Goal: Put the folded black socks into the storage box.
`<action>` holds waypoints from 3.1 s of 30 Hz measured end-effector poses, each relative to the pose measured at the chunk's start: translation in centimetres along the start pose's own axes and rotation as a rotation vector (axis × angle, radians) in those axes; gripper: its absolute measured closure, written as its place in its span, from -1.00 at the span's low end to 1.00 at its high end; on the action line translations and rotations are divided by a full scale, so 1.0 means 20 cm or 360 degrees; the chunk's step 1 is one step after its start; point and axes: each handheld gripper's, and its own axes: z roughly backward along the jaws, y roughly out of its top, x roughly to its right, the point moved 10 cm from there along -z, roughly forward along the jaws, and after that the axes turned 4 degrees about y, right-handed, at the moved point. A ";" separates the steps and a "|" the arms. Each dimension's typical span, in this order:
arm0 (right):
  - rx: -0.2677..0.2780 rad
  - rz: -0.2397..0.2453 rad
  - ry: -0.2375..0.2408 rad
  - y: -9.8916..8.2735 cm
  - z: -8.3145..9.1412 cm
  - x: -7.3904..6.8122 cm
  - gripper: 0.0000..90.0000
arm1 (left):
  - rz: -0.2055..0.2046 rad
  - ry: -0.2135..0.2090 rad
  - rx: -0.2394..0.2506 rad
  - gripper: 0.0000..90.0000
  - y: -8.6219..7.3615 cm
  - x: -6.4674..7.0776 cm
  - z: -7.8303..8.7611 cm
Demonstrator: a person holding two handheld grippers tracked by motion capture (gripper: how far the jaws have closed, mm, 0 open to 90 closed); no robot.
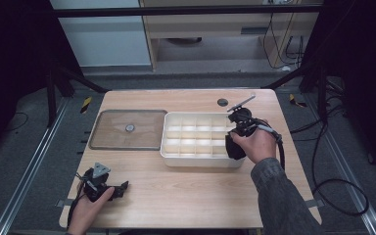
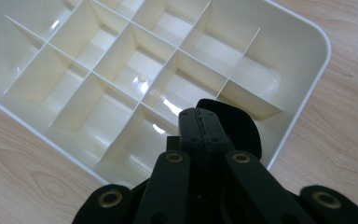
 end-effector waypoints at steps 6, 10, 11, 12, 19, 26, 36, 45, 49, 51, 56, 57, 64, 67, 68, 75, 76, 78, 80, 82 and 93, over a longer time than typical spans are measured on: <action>-0.0035 -0.0026 -0.0034 0.01 -0.03 0.03 1.00 | -0.0002 0.0001 -0.0001 -1.00 0.00 0.00 0.00; -0.0050 -0.0040 -0.0035 -0.01 -0.05 0.06 1.00 | 0.0000 0.0001 -0.0002 -1.00 0.00 0.00 0.00; -0.0058 -0.0046 -0.0035 -0.01 -0.06 0.06 1.00 | 0.0001 0.0001 -0.0002 -1.00 0.00 0.00 0.00; -0.0064 -0.0029 -0.0046 -0.02 -0.06 0.07 1.00 | 0.0001 0.0002 -0.0002 -1.00 0.00 0.00 0.00; -0.0097 -0.0050 -0.0053 -0.07 -0.10 0.08 1.00 | 0.0002 0.0001 -0.0004 -1.00 0.00 0.00 0.00; -0.0100 -0.0068 -0.0058 -0.11 -0.13 0.09 1.00 | -0.0005 0.0000 -0.0010 -1.00 0.00 0.00 0.00; -0.0116 -0.0059 -0.0041 -0.18 -0.17 0.07 1.00 | -0.0004 0.0005 -0.0014 -1.00 0.00 0.01 0.00; -0.0111 -0.0079 -0.0013 -0.22 -0.19 0.07 1.00 | -0.0002 0.0004 -0.0011 -1.00 0.00 0.01 0.00; -0.0109 -0.0088 0.0000 -0.24 -0.19 0.07 1.00 | -0.0002 0.0004 -0.0012 -1.00 0.00 0.01 0.00; -0.0103 -0.0081 0.0000 -0.24 -0.19 0.07 1.00 | -0.0001 0.0004 -0.0011 -1.00 0.00 0.01 0.00; -0.0100 -0.0085 0.0001 -0.24 -0.19 0.07 1.00 | 0.0003 0.0005 -0.0006 -1.00 0.00 0.01 0.00; -0.0096 -0.0082 0.0001 -0.24 -0.19 0.07 1.00 | 0.0004 0.0005 -0.0005 -1.00 0.00 0.01 0.00; -0.0076 -0.0074 -0.0001 -0.25 -0.20 0.07 1.00 | 0.0003 0.0006 -0.0005 -1.00 0.00 0.01 0.00; -0.0078 -0.0074 -0.0005 -0.25 -0.20 0.07 1.00 | 0.0000 0.0006 -0.0004 -1.00 0.00 0.01 0.00; -0.0079 -0.0071 -0.0007 -0.25 -0.20 0.07 1.00 | 0.0001 0.0006 -0.0004 -1.00 0.00 0.01 0.00; -0.0084 -0.0086 -0.0002 -0.26 -0.20 0.06 1.00 | 0.0003 0.0004 -0.0003 -1.00 0.00 0.01 0.00; -0.0086 -0.0086 -0.0002 -0.26 -0.20 0.06 1.00 | 0.0003 0.0005 -0.0002 -1.00 0.00 0.01 0.00; -0.0091 -0.0086 -0.0006 -0.26 -0.20 0.06 1.00 | 0.0003 0.0004 -0.0002 -1.00 0.00 0.01 0.00; -0.0093 -0.0086 -0.0007 -0.26 -0.20 0.06 1.00 | 0.0003 0.0004 -0.0002 -1.00 0.00 0.01 0.00; -0.0093 -0.0083 -0.0019 -0.26 -0.21 0.06 1.00 | 0.0003 0.0004 -0.0002 -1.00 0.00 0.01 0.00; -0.0103 -0.0070 -0.0035 -0.26 -0.21 0.06 1.00 | -0.0008 0.0003 -0.0012 -1.00 0.00 0.01 0.00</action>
